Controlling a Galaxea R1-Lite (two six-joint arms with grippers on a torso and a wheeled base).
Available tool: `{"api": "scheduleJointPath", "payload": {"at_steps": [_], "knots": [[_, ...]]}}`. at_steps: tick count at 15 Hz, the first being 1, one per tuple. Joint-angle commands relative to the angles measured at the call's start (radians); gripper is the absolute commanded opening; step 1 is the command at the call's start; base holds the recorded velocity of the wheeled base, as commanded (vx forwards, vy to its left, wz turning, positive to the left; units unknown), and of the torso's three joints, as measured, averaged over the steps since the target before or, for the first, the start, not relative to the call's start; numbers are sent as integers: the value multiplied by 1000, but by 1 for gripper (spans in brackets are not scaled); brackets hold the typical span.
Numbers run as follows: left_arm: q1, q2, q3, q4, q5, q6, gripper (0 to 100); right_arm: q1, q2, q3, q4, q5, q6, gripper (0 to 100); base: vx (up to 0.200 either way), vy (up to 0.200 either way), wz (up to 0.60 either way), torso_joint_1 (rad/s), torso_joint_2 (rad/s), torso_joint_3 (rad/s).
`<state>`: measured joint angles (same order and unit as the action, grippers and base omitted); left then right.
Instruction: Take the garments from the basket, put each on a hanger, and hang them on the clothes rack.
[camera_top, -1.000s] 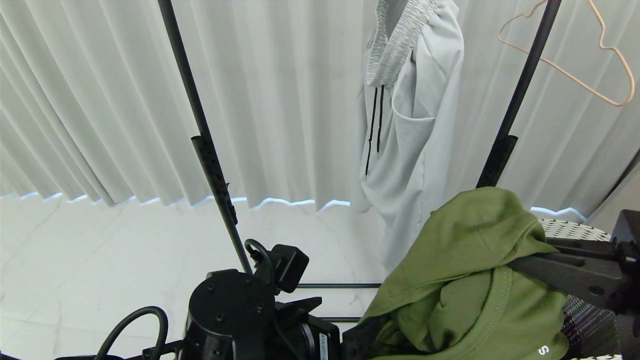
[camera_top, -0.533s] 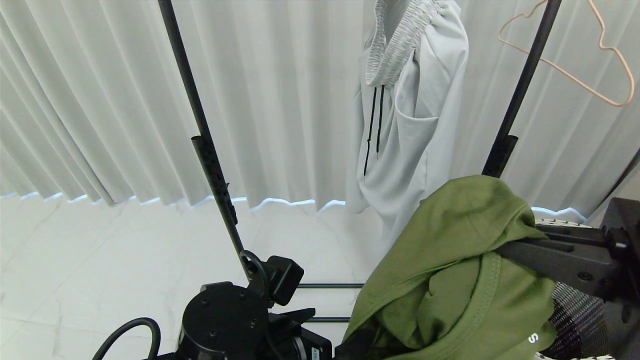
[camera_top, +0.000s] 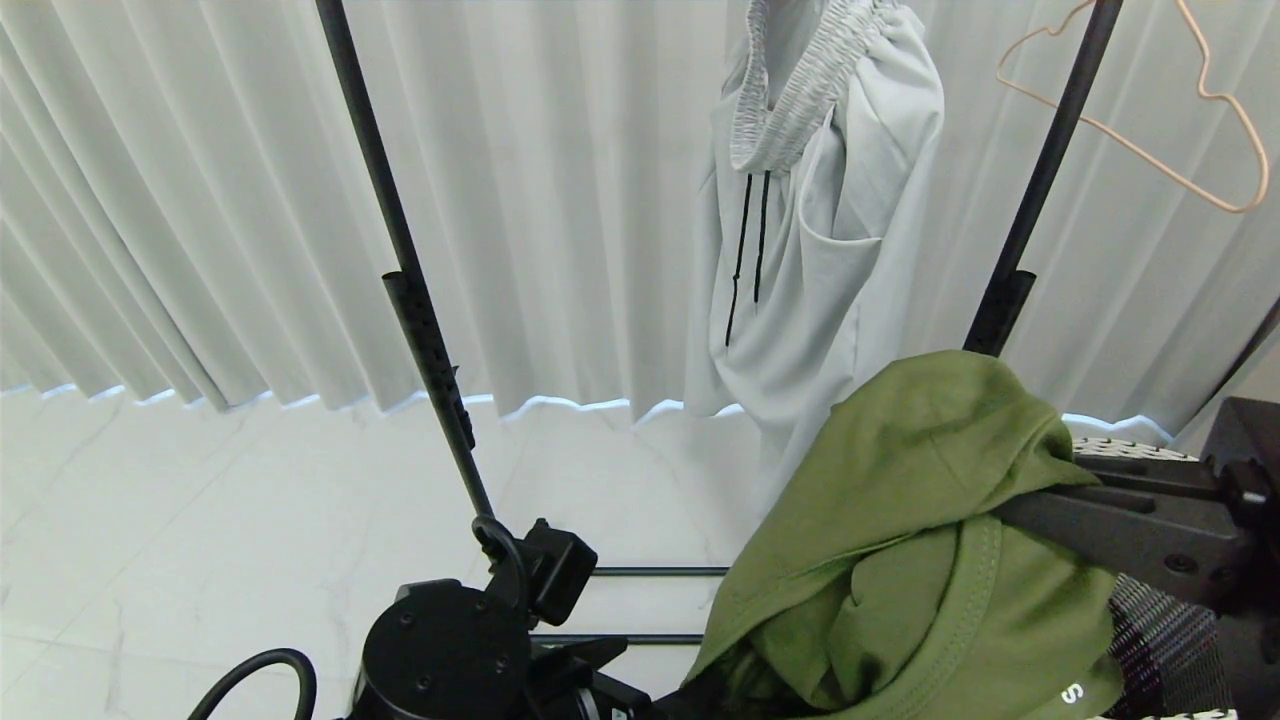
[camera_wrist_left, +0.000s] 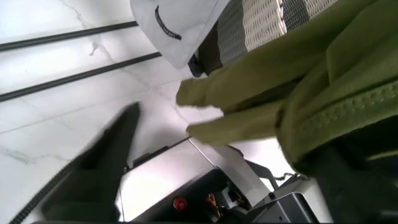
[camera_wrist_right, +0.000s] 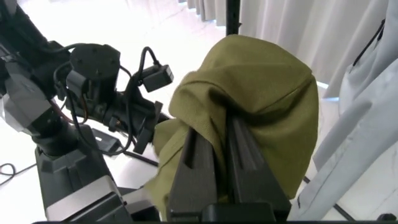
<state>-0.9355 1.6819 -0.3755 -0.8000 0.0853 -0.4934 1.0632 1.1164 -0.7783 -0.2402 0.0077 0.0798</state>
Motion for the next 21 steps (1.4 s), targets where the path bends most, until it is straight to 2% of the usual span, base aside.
{"api": "scheduleJointPath", "payload": {"at_steps": [1, 5, 8, 10, 11, 12, 14, 15, 17, 20, 21], "knots": [[0, 4, 0, 1, 1, -1, 0, 1, -1, 1, -1, -2, 0, 0, 0, 0, 0, 0, 0, 0], [-2, -5, 4, 1, 33, 13, 0, -11, -6, 8, 1, -14, 17, 0, 0, 0, 0, 0, 0, 0], [3, -51, 21, 1, 140, 141, 0, -40, -4, 62, 6, -51, 23, 0, 0, 0, 0, 0, 0, 0], [15, -139, 9, 45, 129, 180, 0, -62, 6, 106, 13, -78, 23, 0, 0, 0, 0, 0, 0, 0], [18, -194, -25, 113, 128, 190, 0, -72, 17, 125, 24, -86, 23, 0, 0, 0, 0, 0, 0, 0], [23, -280, -105, 260, 111, 190, 0, -80, 36, 151, 32, -94, 23, 0, 0, 0, 0, 0, 0, 0], [43, -383, -267, 469, 42, 180, 0, -80, 74, 185, 25, -95, 25, 0, 0, 0, 0, 0, 0, 0], [60, -398, -335, 515, 14, 179, 0, -80, 89, 197, 22, -95, 28, 0, 0, 0, 0, 0, 0, 0], [107, -393, -453, 530, 8, 179, 0, -80, 102, 220, 16, -95, 48, 0, 0, 0, 0, 0, 0, 0], [112, -393, -549, 584, 8, 180, 0, -80, 105, 263, 16, -103, 63, 0, 0, 0, 0, 0, 0, 0], [112, -393, -556, 584, 8, 180, 0, -80, 105, 267, 15, -103, 66, 100, 0, 0, 0, 0, 0, 0]]}}
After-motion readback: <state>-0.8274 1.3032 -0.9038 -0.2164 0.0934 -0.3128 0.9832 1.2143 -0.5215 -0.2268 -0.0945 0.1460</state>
